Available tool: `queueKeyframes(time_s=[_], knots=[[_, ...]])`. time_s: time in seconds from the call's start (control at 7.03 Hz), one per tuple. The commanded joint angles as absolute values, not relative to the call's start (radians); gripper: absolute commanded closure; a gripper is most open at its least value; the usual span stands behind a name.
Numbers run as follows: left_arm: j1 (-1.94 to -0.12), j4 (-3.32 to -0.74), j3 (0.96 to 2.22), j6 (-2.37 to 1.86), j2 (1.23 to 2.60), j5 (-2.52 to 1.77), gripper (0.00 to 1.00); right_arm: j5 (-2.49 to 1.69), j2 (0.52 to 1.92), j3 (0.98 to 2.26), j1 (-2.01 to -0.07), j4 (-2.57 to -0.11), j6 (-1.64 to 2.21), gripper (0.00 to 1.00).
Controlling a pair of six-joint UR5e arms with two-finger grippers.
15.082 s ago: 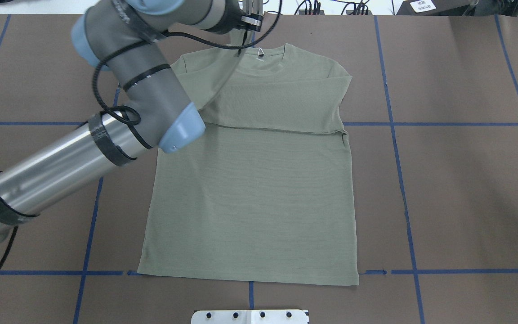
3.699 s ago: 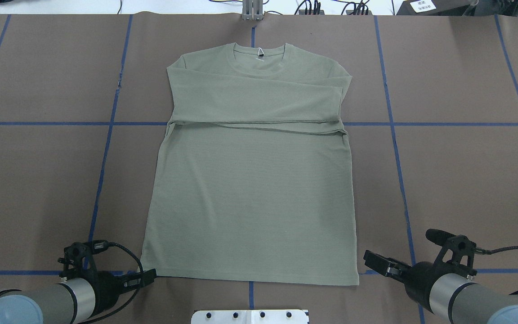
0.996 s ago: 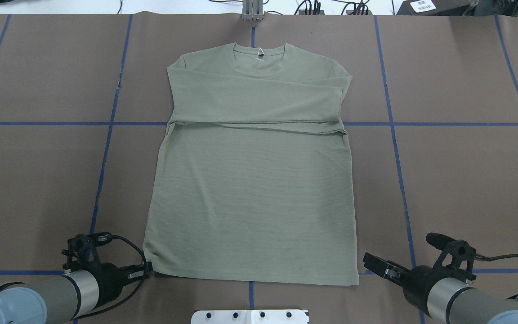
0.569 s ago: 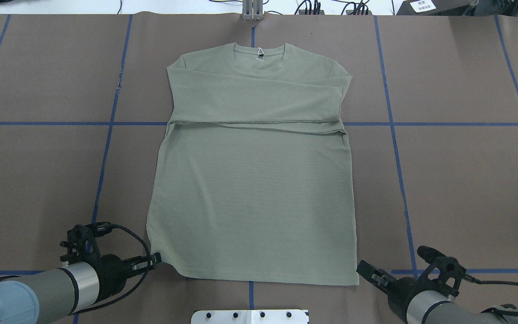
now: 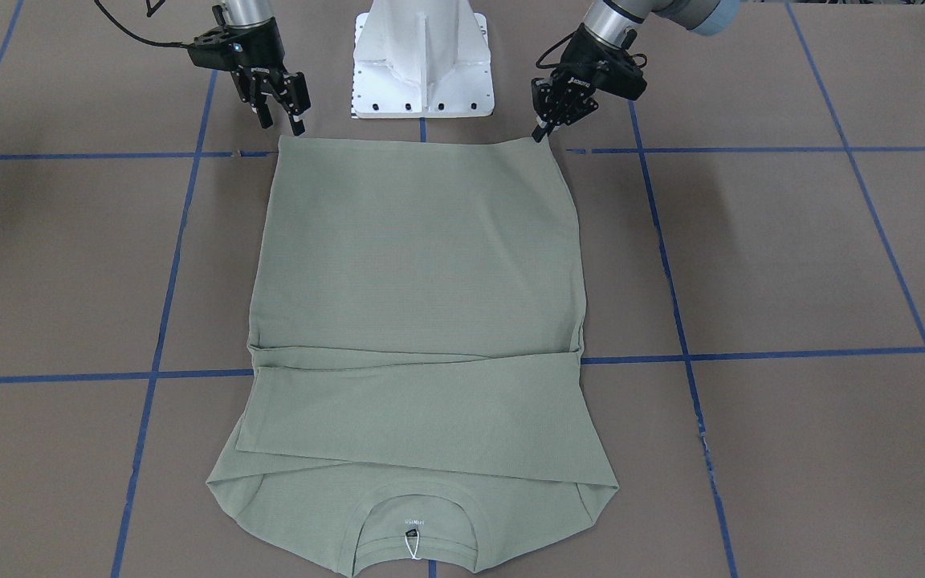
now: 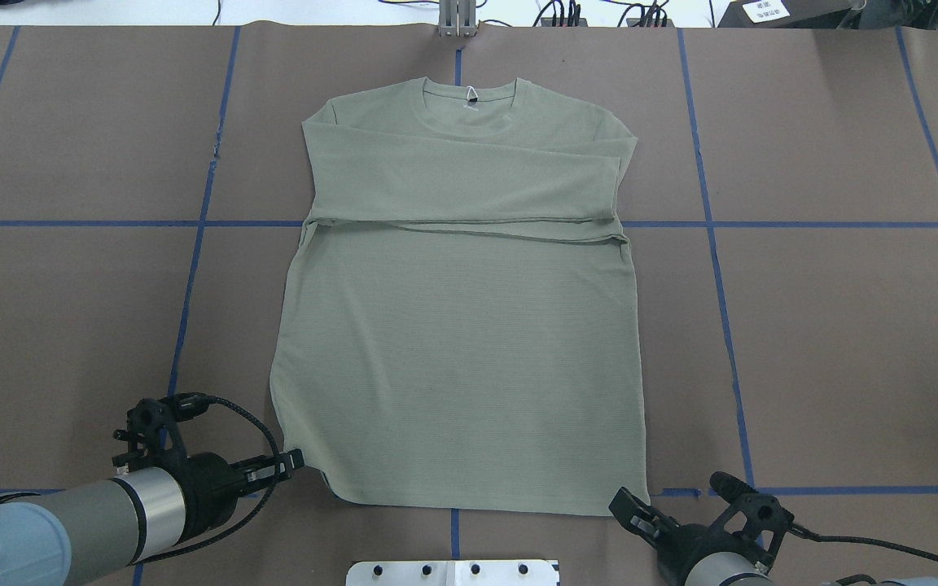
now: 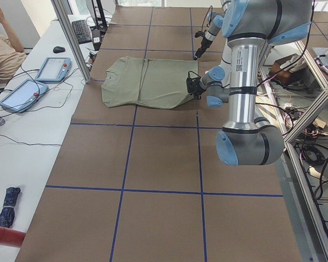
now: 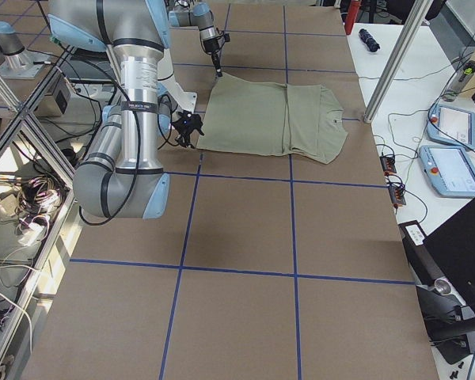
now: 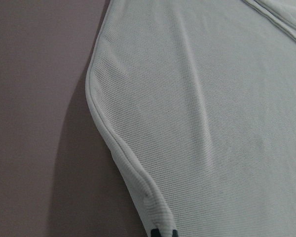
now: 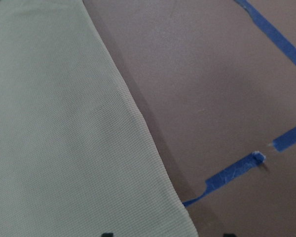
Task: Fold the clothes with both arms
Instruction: 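Lift the hem corners slightly with both grippers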
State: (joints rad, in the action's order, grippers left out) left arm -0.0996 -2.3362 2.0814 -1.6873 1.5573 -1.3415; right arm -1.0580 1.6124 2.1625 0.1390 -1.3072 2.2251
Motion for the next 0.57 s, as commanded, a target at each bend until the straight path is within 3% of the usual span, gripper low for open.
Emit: queueKeyframes(time_s=[0.0, 0.43], knots=[[-0.1, -2.338, 2.082, -1.687, 1.557, -1.342, 1.0, -1.054, 1.559, 2.158, 0.147, -1.379, 2.226, 0.24], [-0.1, -2.338, 2.082, -1.687, 1.557, -1.342, 1.0, -1.063, 1.548, 2.16, 0.133, -1.425, 2.197, 0.24]])
